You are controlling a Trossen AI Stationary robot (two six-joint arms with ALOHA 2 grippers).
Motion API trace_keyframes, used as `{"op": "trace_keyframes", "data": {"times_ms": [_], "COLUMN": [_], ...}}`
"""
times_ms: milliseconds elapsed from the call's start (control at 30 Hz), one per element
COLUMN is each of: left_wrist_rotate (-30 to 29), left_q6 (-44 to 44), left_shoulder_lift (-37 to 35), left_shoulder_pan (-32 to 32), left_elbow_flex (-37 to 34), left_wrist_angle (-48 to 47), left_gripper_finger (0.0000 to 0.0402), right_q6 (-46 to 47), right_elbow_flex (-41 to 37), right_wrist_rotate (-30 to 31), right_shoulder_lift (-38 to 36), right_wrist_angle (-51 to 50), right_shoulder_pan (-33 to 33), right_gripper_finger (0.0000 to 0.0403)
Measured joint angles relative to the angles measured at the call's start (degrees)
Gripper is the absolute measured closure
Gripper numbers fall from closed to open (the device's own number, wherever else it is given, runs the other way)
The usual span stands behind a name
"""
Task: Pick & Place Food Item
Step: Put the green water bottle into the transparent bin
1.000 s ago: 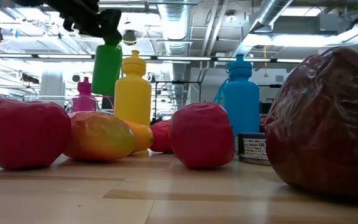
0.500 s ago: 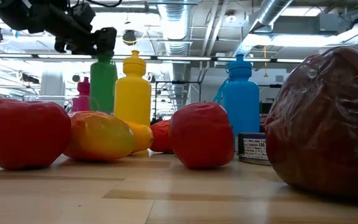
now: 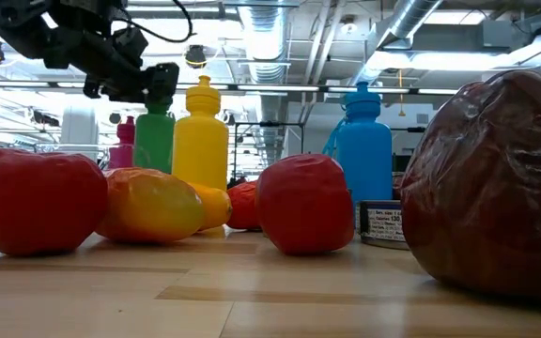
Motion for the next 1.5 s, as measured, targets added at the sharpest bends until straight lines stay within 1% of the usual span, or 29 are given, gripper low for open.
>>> {"op": "trace_keyframes", "data": {"times_ms": [200, 433, 667, 967, 1133, 1233, 1300, 1500], "left_wrist_rotate": [-0.06, -0.1, -0.28, 0.77, 0.85, 2.14, 3.18, 3.2], "left_q6": [-0.88, -2.44, -2.95, -8.6, -8.83, -8.85, -8.89, -8.87], "left_shoulder_lift": [3.58, 4.2, 4.3, 4.52, 4.75, 5.22, 5.61, 5.66], "left_shoulder_pan": [0.82, 2.6, 3.91, 5.53, 5.53, 5.53, 5.47, 5.46], "left_elbow_flex": [0.0, 0.02, 0.02, 0.04, 0.04, 0.02, 0.07, 0.09], "left_wrist_angle": [2.58, 2.22, 0.37, -3.84, -4.23, -5.6, -4.4, -3.27], "left_gripper_finger": [0.0196, 0.0193, 0.0192, 0.0192, 0.0192, 0.0191, 0.0188, 0.0163], "right_q6": [-0.04, -0.2, -0.39, -0.35, -0.24, -0.22, -0.22, -0.2], "right_elbow_flex": [0.02, 0.02, 0.02, 0.02, 0.02, 0.02, 0.02, 0.02], "right_wrist_rotate": [-0.01, -0.17, -0.18, -0.2, -0.2, -0.2, -0.2, -0.22], "right_shoulder_lift": [0.0, 0.0, 0.0, 0.0, 0.0, 0.0, 0.0, 0.0], "right_wrist_angle": [-1.0, -0.98, -0.96, -0.92, -0.92, -0.9, -0.86, -0.85], "right_shoulder_pan": [0.02, 0.04, 0.04, 0.02, 0.02, 0.04, 0.07, 0.07], "right_gripper_finger": [0.0226, 0.0226, 0.0226, 0.0226, 0.0226, 0.0226, 0.0226, 0.0226]}}
